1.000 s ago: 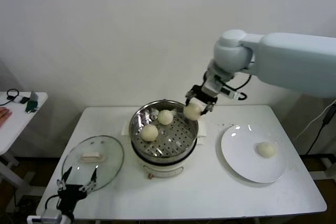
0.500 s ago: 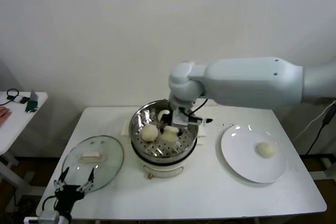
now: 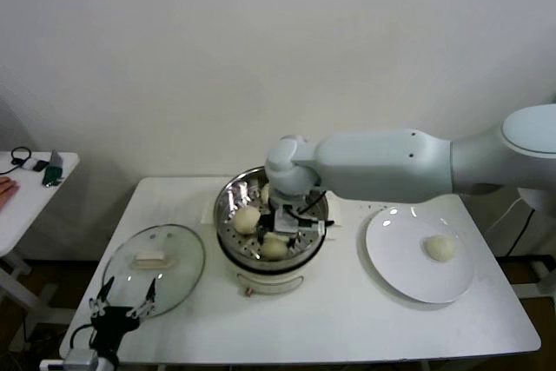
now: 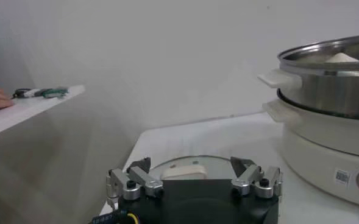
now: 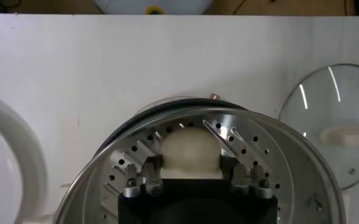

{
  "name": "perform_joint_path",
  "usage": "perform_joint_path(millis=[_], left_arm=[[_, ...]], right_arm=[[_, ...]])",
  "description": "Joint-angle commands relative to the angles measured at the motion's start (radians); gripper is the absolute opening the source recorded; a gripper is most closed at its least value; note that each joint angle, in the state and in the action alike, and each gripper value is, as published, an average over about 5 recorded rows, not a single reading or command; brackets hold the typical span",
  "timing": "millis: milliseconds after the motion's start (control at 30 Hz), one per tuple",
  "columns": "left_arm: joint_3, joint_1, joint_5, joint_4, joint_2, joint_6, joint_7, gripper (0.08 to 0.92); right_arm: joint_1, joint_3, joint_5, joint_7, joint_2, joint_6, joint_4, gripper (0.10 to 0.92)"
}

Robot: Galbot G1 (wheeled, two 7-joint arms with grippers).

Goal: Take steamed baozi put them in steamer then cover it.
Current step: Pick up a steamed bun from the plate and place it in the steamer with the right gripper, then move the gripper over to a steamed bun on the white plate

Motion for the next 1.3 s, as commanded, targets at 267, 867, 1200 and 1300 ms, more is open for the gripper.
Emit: perform_joint_path(millis=[267, 867, 1200, 1300], left_arm=[[0.011, -0.001, 0.005, 0.005, 0.001, -0.005, 0.000, 0.823], [0.032, -0.025, 0.015, 0.039, 0.013, -0.008, 0.002, 0.823], [0.029, -0.028, 0.015, 0.048, 0.012, -0.006, 0.003, 0.823], [0.028, -0.029, 0.017, 0.053, 0.010, -0.006, 0.003, 0.823]], right_arm=[[0.228, -0.094, 0.260, -0.150, -0.167, -0.040, -0.066, 0.822], [0.242, -0.167, 0.672, -0.128, -0.683, -0.334, -0.266, 0.823], [0.043, -0.147, 0.380, -0.171, -0.773, -0.280, -0.405, 0.823], [-0.088, -0.030, 0.327, -0.161, -0.765, -0.267, -0.453, 0.823]])
